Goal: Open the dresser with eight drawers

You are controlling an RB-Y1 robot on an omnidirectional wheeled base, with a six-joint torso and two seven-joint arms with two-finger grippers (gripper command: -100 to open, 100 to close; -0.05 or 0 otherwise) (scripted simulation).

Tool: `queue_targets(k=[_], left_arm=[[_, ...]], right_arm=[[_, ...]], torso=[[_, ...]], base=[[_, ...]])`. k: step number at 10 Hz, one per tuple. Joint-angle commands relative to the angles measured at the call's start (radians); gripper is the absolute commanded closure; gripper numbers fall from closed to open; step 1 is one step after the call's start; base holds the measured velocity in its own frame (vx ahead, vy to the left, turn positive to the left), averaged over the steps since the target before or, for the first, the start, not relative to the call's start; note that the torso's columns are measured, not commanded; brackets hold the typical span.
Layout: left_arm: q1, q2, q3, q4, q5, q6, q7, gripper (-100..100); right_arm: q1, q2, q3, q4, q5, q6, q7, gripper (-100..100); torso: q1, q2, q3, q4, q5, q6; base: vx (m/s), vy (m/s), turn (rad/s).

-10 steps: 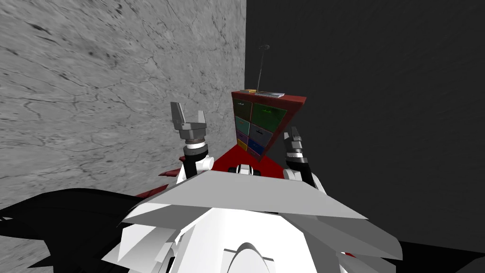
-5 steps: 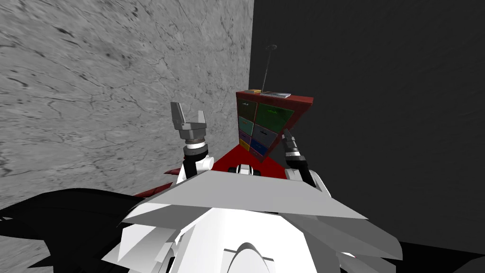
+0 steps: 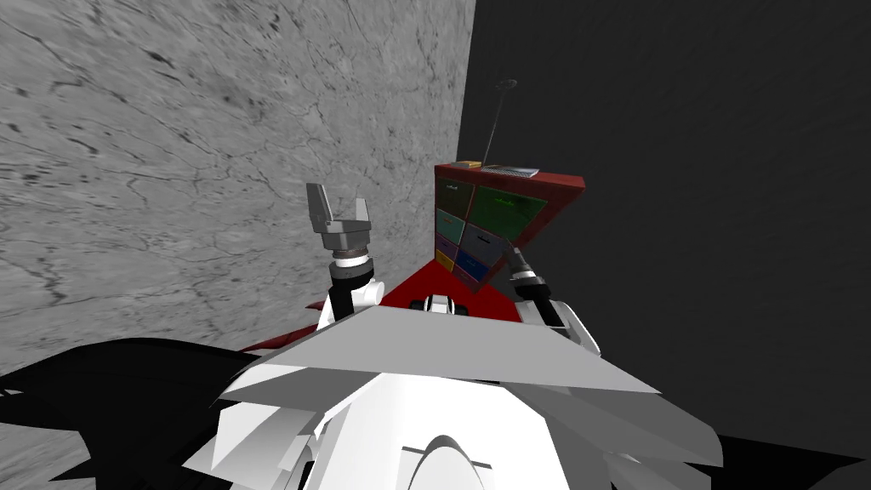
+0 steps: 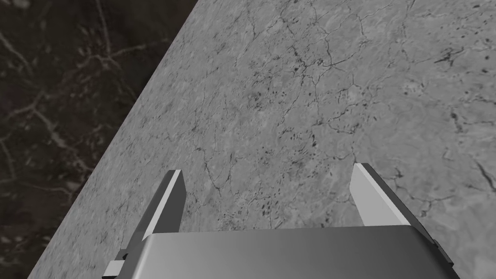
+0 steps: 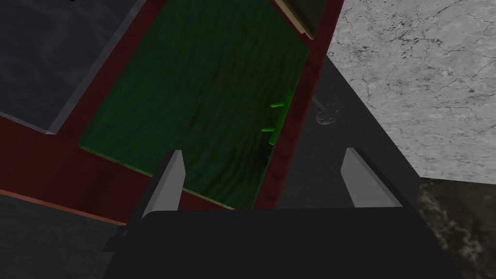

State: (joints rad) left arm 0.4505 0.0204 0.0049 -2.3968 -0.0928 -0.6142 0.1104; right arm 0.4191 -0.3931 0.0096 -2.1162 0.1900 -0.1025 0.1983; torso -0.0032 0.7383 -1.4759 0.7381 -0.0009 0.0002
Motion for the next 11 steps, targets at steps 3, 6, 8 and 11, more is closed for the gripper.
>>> queue_targets(k=[3, 6, 8, 11], left_arm=[[0.000, 0.000, 0.000, 0.000, 0.000, 0.000, 0.000, 0], [0.000, 0.000, 0.000, 0.000, 0.000, 0.000, 0.000, 0], [0.000, 0.000, 0.000, 0.000, 0.000, 0.000, 0.000, 0], [0.000, 0.000, 0.000, 0.000, 0.000, 0.000, 0.000, 0]], right_arm=[[-0.040, -0.099, 0.001, 0.068, 0.094, 0.123, 0.057, -100], [-0.067, -0.167, 0.001, 0.118, 0.157, 0.197, 0.095, -100], [-0.081, -0.202, 0.001, 0.146, 0.188, 0.246, 0.114, -100], [-0.109, -0.274, 0.001, 0.204, 0.251, 0.315, 0.152, -100]], torso=[[0.004, 0.000, 0.000, 0.000, 0.002, 0.000], [0.002, 0.000, 0.000, 0.000, 0.001, 0.000], [0.001, 0.000, 0.000, 0.000, 0.000, 0.000], [0.004, -0.001, -0.001, 0.000, 0.001, 0.000]], base=[[0.000, 0.106, 0.057], [0.011, 0.112, 0.066], [0.002, 0.074, 0.039], [0.014, 0.112, 0.072]])
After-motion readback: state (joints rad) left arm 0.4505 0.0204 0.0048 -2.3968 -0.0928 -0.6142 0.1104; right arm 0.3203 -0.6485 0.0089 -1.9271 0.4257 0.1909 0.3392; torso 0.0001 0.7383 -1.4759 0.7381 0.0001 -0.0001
